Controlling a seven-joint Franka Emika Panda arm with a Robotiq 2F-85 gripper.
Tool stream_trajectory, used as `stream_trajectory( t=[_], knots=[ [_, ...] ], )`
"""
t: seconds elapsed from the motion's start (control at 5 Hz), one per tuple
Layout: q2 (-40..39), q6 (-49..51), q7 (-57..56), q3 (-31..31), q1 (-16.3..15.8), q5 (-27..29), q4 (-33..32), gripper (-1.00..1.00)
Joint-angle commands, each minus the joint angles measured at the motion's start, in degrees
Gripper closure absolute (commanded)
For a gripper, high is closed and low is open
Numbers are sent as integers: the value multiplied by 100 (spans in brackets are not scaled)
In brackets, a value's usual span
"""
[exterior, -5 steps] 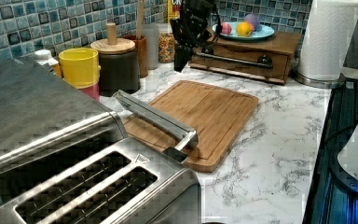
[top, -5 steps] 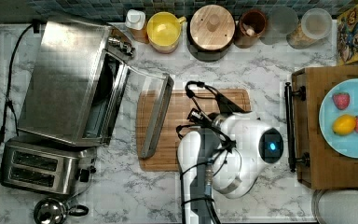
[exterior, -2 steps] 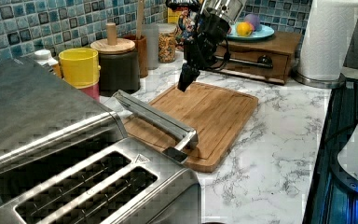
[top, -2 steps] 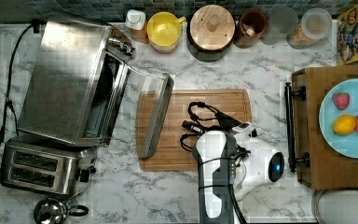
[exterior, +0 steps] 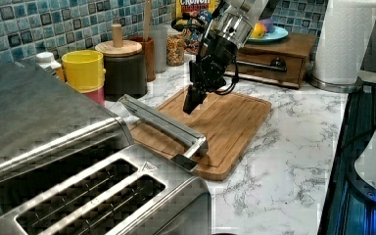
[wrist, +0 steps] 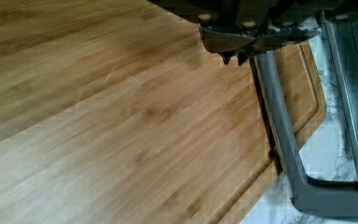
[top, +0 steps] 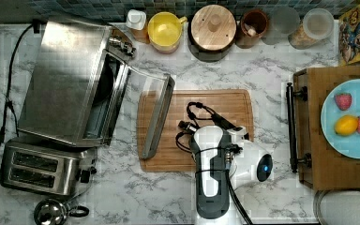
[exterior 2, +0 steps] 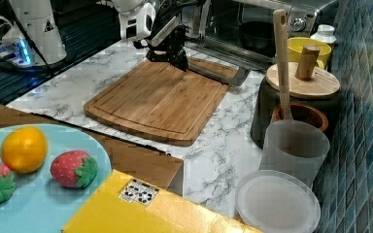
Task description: Close the oven.
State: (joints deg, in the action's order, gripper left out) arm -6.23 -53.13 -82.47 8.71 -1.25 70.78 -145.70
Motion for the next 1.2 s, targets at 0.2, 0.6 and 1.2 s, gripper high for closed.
stream_trajectory(
  t=[0.2,0.6,1.2],
  knots=[
    [210,247,-577,-417,-193,275,772,100],
    [-591,-531,103,-831,-469,-570,1100,100],
    [-385,384,389,-775,88,-335,1366,100]
  ],
)
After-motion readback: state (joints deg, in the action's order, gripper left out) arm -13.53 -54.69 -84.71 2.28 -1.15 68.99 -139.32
